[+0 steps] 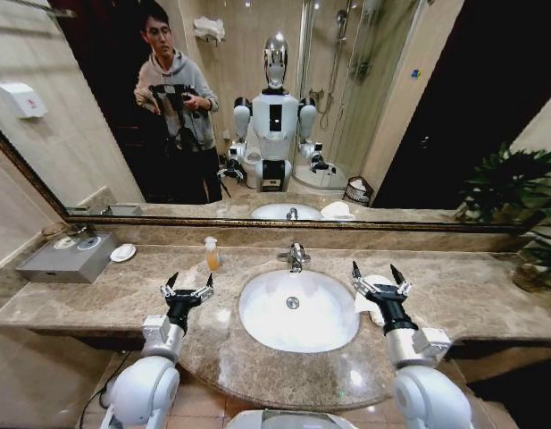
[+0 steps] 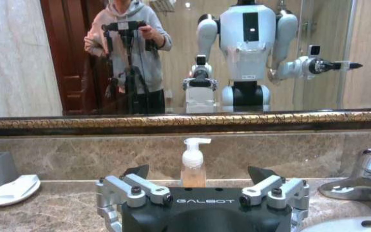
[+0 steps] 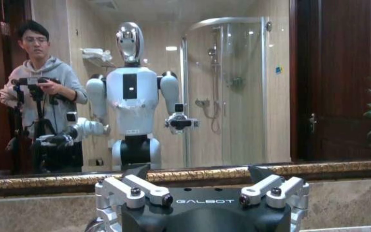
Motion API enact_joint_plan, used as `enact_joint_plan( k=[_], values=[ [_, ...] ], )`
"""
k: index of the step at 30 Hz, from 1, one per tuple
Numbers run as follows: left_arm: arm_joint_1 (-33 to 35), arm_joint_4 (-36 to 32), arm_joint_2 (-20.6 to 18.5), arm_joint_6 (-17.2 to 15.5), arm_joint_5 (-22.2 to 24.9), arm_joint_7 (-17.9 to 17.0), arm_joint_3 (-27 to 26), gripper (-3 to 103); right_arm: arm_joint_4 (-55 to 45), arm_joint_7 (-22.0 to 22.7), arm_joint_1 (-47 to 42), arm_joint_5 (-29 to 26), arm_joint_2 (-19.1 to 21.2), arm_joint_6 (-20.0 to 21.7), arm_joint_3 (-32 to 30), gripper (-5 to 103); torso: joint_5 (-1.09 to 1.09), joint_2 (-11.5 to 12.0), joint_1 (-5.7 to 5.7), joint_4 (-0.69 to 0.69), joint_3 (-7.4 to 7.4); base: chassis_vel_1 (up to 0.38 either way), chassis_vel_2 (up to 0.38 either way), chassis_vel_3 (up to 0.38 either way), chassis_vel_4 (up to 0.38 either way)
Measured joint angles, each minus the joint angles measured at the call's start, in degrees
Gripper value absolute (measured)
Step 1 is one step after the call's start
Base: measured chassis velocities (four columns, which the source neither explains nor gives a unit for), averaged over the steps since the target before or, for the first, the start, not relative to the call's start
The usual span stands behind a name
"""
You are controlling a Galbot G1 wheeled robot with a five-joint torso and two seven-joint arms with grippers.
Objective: Pick up the towel from the sink counter and wipe the mirror surface.
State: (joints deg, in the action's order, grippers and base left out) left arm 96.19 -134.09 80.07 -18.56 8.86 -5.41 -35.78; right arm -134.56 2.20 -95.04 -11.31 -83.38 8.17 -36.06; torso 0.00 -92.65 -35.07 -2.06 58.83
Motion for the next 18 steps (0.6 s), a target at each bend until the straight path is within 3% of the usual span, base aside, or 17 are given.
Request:
enact_joint_plan(
  k=[18],
  values=[
    [0.0, 0.0, 0.0, 0.0, 0.0, 0.0, 0.0, 100, -0.1, -0.4, -0.3, 0.4, -0.1, -0.3, 0.2, 100, 0.0, 0.0, 0.0, 0.0, 0.0, 0.0, 0.0, 0.0, 0.0]
  ],
)
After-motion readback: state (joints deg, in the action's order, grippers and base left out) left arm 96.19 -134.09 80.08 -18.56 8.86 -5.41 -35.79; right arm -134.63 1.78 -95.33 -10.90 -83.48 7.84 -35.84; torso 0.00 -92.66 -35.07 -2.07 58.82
